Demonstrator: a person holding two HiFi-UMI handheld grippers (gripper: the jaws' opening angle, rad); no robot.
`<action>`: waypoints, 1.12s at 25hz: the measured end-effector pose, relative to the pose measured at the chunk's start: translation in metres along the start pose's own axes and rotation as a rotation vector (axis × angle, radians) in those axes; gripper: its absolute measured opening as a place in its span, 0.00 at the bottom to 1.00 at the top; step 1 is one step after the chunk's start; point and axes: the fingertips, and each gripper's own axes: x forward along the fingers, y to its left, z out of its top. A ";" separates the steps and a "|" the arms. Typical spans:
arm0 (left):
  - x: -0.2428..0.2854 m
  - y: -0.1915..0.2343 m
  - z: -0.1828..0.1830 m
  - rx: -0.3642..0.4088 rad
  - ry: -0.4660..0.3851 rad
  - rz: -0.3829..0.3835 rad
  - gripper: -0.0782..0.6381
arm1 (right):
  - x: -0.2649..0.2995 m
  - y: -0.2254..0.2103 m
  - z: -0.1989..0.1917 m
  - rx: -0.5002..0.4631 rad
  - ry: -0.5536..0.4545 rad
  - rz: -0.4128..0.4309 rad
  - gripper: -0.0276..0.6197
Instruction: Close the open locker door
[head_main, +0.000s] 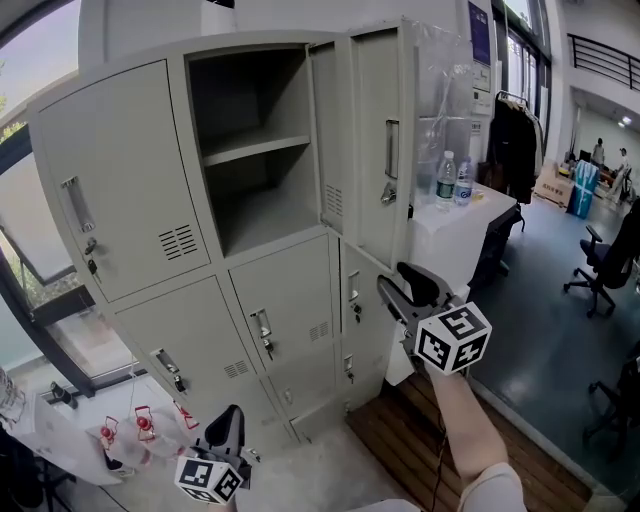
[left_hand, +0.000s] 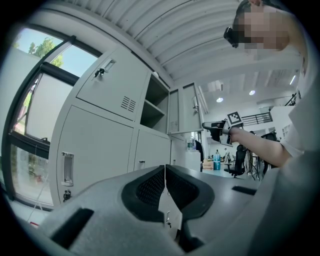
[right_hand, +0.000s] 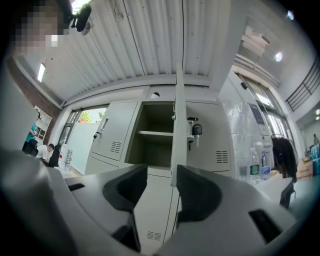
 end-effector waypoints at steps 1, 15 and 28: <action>0.001 -0.001 0.000 0.002 0.002 -0.005 0.13 | 0.000 -0.003 0.000 -0.001 0.000 -0.008 0.32; 0.006 0.001 -0.004 0.016 0.016 -0.035 0.13 | 0.007 -0.064 -0.008 0.017 0.049 -0.109 0.32; 0.003 -0.005 -0.004 0.032 0.021 -0.054 0.13 | 0.013 -0.004 0.002 0.030 0.034 0.032 0.32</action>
